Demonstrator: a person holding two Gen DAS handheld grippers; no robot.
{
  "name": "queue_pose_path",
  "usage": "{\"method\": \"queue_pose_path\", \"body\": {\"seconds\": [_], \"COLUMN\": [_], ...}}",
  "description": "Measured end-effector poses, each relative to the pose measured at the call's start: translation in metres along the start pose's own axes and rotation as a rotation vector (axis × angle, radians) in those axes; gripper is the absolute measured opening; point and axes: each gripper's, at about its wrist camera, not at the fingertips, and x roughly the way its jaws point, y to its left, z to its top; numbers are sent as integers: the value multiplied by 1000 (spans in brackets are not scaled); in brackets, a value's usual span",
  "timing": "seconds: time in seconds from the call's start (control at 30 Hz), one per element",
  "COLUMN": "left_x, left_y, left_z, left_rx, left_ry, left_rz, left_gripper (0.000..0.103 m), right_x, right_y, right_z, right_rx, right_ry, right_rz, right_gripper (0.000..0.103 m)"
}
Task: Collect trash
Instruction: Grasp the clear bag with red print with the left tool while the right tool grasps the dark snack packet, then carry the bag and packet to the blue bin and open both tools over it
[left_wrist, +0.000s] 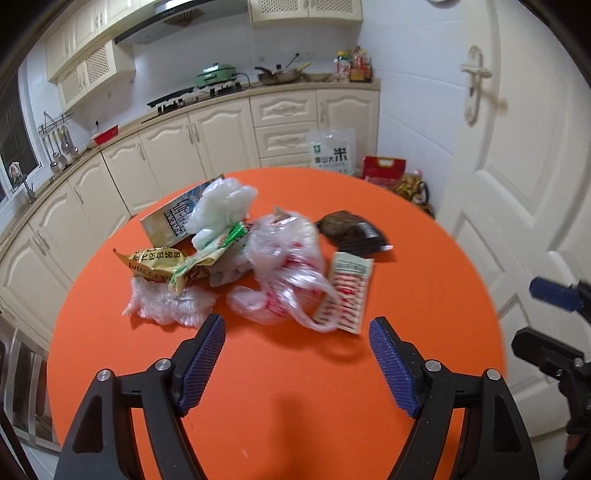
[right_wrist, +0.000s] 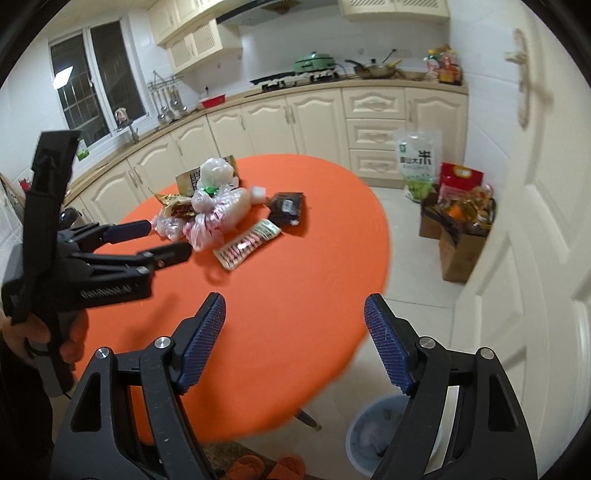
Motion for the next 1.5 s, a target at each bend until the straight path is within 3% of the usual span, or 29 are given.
{"method": "queue_pose_path", "body": {"seconds": [0.17, 0.3, 0.33, 0.37, 0.47, 0.73, 0.8, 0.9, 1.0, 1.03, 1.07, 1.23, 1.5], "left_x": [43, 68, 72, 77, 86, 57, 49, 45, 34, 30, 26, 2, -32], "left_y": [1, 2, 3, 5, 18, 65, 76, 88, 96, 97, 98, 95, 95], "left_z": [23, 36, 38, 41, 49, 36, 30, 24, 15, 13, 11, 0, -20], "left_rx": [43, 45, 47, 50, 34, -67, -79, -84, -101, -100, -98, -109, -130], "left_ry": [46, 78, 81, 87, 77, 35, 28, 26, 19, 14, 8, -18, -43], "left_rz": [31, 12, 11, 13, -9, -122, -134, -133, -142, -145, -146, -157, -159], "left_gripper": [76, 74, 67, 54, 38, 30, 30, 29, 28, 28, 28, 28, 28], "right_x": [35, 57, 61, 68, 91, 150, 163, 175, 176, 174, 171, 138, 68], "right_y": [1, -8, -10, -12, -10, 7, 9, 12, 17, 21, 24, 34, 59], "right_z": [23, 40, 43, 48, 59, 83, 86, 86, 87, 86, 84, 72, 41], "right_rx": [-11, 2, 8, 10, 5, -70, -83, -95, -122, -136, -146, -137, -129], "right_ry": [20, 25, 25, 30, 52, 134, 161, 195, 197, 197, 191, 140, 71], "right_rz": [6, -5, -8, -16, -26, -60, -59, -70, -73, -55, -50, 12, 157], "right_gripper": [75, 75, 75, 75, 75, 75, 71, 53, 38, 26, 22, 16, 16]}}
